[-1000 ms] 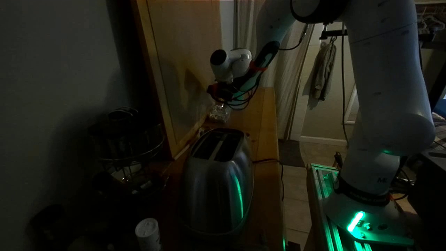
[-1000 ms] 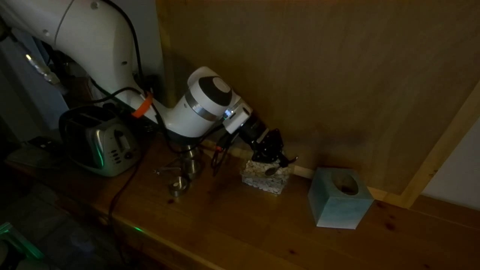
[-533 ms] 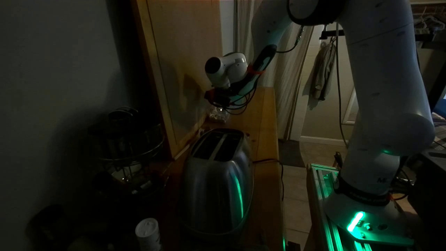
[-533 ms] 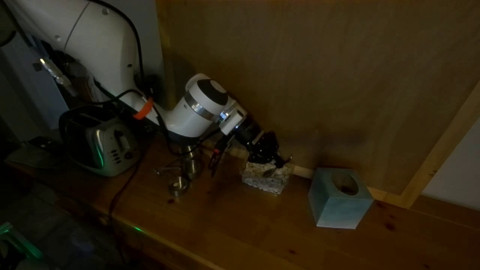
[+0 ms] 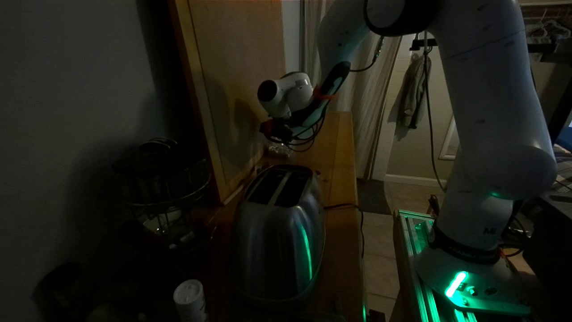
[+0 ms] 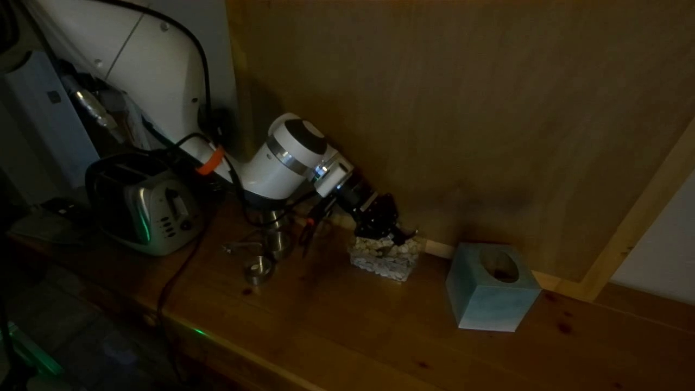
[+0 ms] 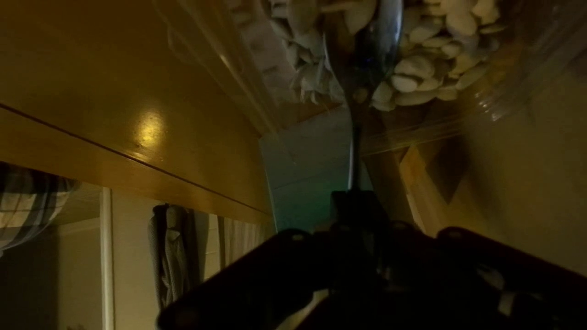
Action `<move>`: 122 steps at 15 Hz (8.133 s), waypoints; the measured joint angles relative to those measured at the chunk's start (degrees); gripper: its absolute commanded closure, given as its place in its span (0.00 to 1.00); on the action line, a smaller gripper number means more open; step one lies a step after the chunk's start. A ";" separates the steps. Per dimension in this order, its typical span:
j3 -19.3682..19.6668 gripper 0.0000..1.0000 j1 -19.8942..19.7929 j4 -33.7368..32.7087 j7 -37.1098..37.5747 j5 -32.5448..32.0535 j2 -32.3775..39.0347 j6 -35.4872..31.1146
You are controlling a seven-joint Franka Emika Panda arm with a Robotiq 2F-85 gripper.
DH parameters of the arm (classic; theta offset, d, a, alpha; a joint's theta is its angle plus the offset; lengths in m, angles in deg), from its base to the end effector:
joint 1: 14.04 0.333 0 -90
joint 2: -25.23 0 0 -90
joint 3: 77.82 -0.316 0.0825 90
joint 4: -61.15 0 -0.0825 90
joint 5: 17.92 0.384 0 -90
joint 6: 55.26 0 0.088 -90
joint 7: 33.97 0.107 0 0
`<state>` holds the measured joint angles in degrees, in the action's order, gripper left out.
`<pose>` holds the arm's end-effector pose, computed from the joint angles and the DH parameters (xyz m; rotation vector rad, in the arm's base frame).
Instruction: Use the silver spoon to place contents from the clear container on the right into the medium measuring cup.
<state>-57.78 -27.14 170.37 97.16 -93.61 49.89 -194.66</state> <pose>0.5430 -0.3411 0.2982 1.4681 -1.8054 1.0044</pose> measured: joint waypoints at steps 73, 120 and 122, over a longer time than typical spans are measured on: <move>1.76 0.98 2.18 26.83 -60.18 49.38 -22.68 -20.17; -0.46 0.98 1.99 40.73 -88.96 60.94 -24.95 -49.39; -0.44 0.98 1.96 40.72 -88.96 60.94 -24.94 -49.41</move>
<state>-58.22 -25.18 211.09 8.20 -32.67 24.95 -244.07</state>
